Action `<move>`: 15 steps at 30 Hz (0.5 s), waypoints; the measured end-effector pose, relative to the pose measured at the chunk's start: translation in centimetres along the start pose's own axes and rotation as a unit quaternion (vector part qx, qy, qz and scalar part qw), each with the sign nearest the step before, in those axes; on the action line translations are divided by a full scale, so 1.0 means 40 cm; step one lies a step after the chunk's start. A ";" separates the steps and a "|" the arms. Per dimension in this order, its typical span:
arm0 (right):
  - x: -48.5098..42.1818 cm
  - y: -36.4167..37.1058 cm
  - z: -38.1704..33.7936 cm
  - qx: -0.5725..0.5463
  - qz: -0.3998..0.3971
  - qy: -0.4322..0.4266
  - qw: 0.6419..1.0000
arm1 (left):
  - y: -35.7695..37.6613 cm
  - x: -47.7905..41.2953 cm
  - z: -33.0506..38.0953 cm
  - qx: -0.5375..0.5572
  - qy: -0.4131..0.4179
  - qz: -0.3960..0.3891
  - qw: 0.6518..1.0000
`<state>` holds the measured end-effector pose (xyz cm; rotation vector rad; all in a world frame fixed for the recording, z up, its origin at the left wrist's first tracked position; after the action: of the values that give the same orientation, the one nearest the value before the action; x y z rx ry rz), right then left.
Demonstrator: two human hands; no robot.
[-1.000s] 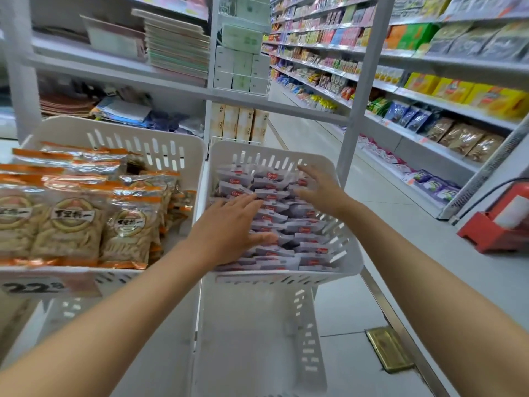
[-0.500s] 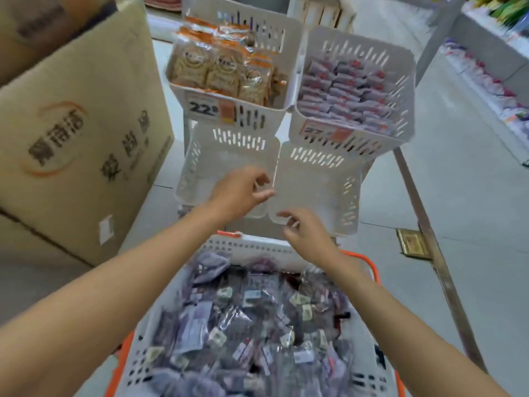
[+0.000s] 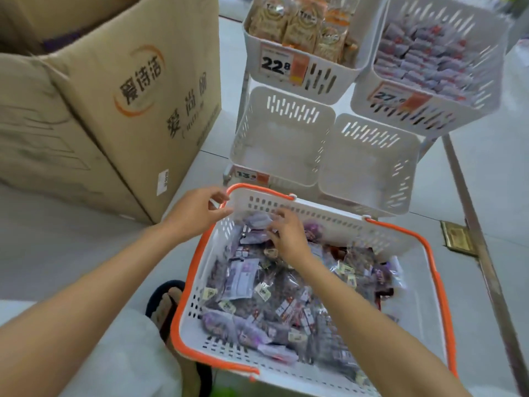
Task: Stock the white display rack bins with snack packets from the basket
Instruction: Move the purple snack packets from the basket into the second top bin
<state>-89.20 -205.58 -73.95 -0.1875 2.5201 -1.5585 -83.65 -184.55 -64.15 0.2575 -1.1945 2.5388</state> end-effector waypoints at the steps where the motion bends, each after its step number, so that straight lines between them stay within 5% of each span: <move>1: -0.002 -0.008 -0.001 0.002 -0.010 -0.026 1.000 | 0.007 -0.001 -0.008 0.014 -0.004 -0.003 1.000; 4: 0.006 0.012 -0.002 0.068 -0.118 -0.077 0.988 | 0.038 0.005 -0.024 0.051 -0.016 -0.026 0.998; 8: -0.001 0.018 0.010 0.049 -0.084 -0.054 0.994 | 0.057 0.020 -0.028 0.016 0.003 -0.052 0.999; 11: 0.010 0.026 0.019 0.087 -0.135 -0.078 0.984 | 0.053 0.021 -0.015 0.050 0.001 -0.050 0.997; 15: 0.009 -0.045 0.001 0.000 -0.014 -0.050 0.999 | 0.076 0.031 0.006 0.047 0.013 -0.068 0.997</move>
<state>-89.50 -206.48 -72.39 -0.2940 2.4512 -1.5202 -85.88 -186.28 -65.79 0.3161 -1.0133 2.4762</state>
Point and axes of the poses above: each hand's wrist, its own x-axis away from the middle knuckle, its own y-axis out of the palm, z = x × y, the point moved 6 cm from there along -x, towards the middle knuckle, and after that the axes turned 14 degrees about -y, right-handed, at the moved point
